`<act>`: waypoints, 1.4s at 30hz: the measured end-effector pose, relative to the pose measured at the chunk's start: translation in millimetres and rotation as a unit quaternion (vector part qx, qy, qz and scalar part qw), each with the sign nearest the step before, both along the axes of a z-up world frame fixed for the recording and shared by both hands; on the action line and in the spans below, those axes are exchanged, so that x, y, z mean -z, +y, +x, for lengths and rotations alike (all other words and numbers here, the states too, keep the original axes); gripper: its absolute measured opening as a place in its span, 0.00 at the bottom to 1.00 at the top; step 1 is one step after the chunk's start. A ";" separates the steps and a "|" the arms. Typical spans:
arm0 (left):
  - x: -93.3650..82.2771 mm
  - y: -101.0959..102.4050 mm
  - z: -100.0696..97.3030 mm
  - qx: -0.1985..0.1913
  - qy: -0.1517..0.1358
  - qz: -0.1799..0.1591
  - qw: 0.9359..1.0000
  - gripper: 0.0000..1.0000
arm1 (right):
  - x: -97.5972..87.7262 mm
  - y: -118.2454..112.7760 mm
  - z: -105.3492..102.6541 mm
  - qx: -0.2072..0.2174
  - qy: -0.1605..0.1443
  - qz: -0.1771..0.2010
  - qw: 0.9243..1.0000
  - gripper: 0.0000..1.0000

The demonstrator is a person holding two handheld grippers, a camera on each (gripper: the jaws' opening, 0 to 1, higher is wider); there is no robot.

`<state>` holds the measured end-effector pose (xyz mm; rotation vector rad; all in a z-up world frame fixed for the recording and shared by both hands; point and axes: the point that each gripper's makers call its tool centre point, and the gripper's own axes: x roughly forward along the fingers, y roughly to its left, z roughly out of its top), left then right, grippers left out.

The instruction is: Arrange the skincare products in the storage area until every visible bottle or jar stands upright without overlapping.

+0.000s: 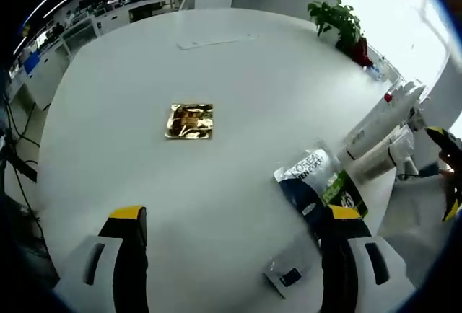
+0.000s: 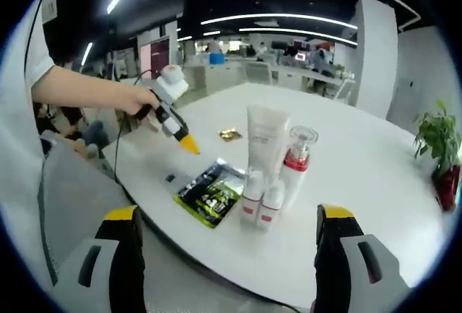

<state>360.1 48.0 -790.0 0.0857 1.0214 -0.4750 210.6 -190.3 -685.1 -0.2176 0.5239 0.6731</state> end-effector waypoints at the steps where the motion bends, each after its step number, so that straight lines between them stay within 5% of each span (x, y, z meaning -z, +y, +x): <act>1: 1.6 -1.4 2.7 0.001 0.001 0.002 1.000 0.96 | 0.0 0.0 0.0 0.000 0.000 0.000 1.000 0.99; 42: 32.0 6.3 99.3 0.021 -0.008 0.067 0.998 0.77 | -0.2 -4.2 4.9 0.028 0.012 0.017 0.999 0.99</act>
